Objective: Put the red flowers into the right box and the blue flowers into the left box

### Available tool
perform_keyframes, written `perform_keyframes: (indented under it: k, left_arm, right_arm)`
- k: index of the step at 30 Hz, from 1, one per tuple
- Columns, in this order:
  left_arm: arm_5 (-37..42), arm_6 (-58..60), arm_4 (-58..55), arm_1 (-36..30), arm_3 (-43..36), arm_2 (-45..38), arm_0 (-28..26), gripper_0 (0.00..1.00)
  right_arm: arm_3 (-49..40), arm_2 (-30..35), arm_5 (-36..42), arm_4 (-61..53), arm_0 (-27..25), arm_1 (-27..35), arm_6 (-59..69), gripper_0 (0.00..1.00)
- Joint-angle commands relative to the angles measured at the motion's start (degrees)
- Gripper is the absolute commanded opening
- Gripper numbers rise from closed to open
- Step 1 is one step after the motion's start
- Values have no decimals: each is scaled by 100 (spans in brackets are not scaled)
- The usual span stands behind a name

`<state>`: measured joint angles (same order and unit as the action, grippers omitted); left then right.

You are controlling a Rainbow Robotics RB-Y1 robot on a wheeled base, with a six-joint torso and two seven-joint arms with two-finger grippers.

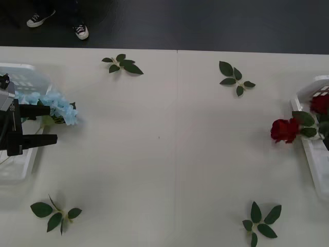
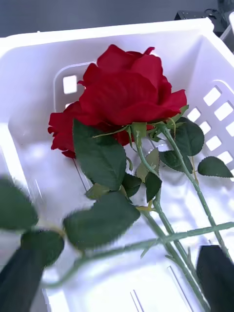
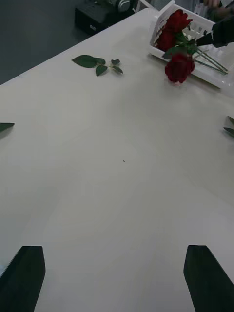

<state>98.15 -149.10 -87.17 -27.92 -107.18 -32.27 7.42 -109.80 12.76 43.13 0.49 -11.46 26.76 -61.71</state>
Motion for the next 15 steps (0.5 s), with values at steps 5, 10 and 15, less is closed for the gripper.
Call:
perform_keyframes:
  k: [5,10,15]
  left_arm:
    - [-41,-357,-28,-205,-137,-33,84,83]
    - [-41,-357,-28,-205,-137,-33,84,83]
    - [-41,-357,-28,-205,-137,-33,84,83]
  right_arm:
    - [-121,60,3,39,3,-5,-34,96]
    - [-156,8,3,4,-6,13,-69,96]
    - [-604,-80,521,-462,3,294,-271,97]
